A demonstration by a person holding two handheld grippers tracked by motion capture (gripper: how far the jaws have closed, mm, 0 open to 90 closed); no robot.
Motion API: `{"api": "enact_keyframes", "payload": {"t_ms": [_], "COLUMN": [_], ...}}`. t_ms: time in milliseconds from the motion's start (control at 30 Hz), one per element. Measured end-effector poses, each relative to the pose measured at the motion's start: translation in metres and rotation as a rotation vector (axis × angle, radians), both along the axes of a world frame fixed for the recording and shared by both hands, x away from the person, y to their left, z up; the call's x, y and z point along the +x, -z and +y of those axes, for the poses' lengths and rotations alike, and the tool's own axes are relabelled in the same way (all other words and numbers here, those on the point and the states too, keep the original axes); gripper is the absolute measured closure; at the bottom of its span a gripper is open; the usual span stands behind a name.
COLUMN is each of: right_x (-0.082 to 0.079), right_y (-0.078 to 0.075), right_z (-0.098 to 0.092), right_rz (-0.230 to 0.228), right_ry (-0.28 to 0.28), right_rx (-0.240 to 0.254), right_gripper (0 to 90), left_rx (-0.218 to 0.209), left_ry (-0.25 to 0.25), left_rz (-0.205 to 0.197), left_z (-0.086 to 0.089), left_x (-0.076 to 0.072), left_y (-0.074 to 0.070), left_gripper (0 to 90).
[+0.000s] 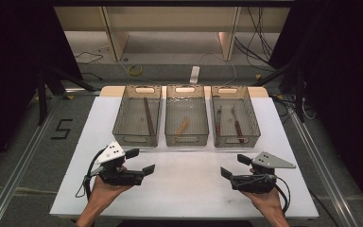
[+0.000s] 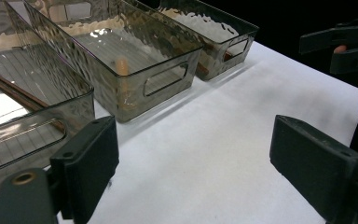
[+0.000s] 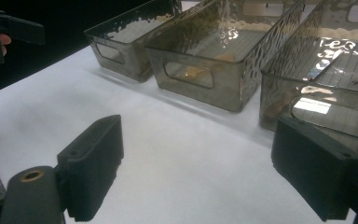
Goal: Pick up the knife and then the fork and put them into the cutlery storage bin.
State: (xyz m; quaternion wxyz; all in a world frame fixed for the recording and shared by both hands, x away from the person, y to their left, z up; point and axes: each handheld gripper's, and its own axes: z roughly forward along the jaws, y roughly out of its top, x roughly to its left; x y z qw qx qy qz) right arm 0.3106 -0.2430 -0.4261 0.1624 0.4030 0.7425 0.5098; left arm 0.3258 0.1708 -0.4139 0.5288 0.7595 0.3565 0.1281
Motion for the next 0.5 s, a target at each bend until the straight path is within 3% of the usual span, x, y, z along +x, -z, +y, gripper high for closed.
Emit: {"api": "enact_keyframes", "payload": {"t_ms": [500], "right_x": [0.0], "right_y": [-0.0005], "right_z": [0.0013], "right_rz": [-0.002], "right_ry": [0.002], "right_rx": [-0.007], "right_gripper": [16.3], "left_rx": [0.001], "left_ry": [-0.001], "left_rz": [0.002], "left_z": [0.0001], "left_x": [0.0001], "left_y": [-0.0002], "left_gripper": [15.1]}}
